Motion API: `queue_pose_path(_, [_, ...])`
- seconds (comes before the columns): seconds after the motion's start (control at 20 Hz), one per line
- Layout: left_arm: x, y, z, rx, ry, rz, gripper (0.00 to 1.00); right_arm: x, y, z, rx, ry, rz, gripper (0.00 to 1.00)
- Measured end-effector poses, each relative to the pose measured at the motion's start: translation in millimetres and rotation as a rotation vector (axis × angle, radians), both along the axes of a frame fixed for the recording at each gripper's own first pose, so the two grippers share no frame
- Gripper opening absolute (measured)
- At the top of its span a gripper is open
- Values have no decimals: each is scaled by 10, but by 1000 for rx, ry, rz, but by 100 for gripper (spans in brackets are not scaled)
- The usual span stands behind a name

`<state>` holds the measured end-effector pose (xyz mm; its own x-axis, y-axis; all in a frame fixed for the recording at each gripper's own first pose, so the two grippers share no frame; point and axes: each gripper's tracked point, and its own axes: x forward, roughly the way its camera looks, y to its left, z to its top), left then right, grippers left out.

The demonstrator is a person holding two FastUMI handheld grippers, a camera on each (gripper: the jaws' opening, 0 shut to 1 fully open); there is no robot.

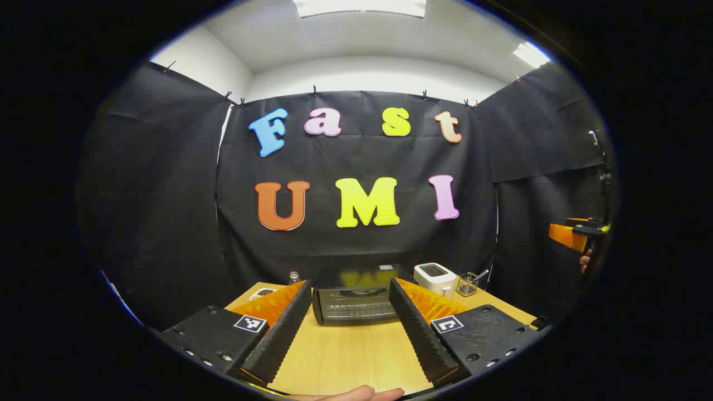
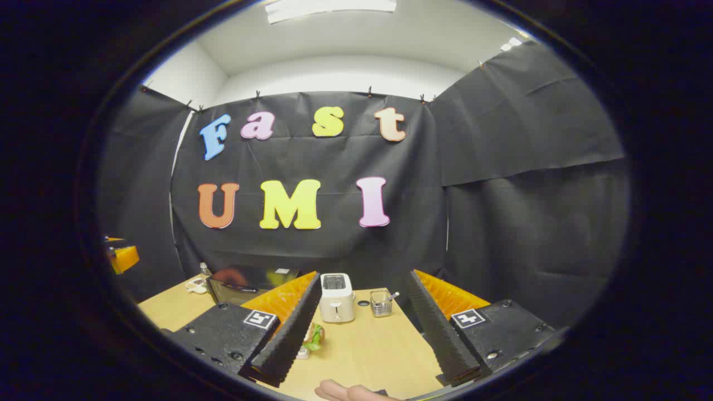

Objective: Open the electric oven with the left hand, put the food in, and close the electric oven.

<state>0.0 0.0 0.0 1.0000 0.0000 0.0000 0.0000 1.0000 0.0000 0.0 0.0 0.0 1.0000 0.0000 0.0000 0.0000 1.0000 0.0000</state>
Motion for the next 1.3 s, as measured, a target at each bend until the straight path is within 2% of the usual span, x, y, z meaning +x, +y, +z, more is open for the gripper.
queue_pose_path(0.05, [9,-9,-10,0,3,2,92,-1,-22,-2,0,-1,-2,99])
queue_pose_path(0.1, [15,-3,-19,0,8,7,93,0,-47,18,-5,-7,-4,91])
queue_pose_path(0.25, [61,0,-29,-7,14,12,95,-16,-124,30,-11,-16,-17,90])
queue_pose_path(0.3, [66,5,-17,-7,9,17,95,-22,-125,35,-16,-16,-15,99])
queue_pose_path(0.35, [67,11,-2,-5,5,20,95,-22,-126,40,-20,-18,-14,91])
queue_pose_path(0.45, [79,-16,-12,-4,4,14,95,-34,-139,33,-19,-19,-12,91])
queue_pose_path(0.5, [83,-32,-25,-5,6,10,95,-41,-138,35,-18,-20,-10,99])
queue_pose_path(0.8, [211,-60,-40,-4,-4,14,95,-6,-189,12,6,-41,10,99])
queue_pose_path(1.0, [530,-172,-108,6,-1,6,95,83,-266,26,7,-72,18,99])
queue_pose_path(1.3, [1312,-420,-447,12,71,-12,95,294,-295,-6,53,-107,67,99])
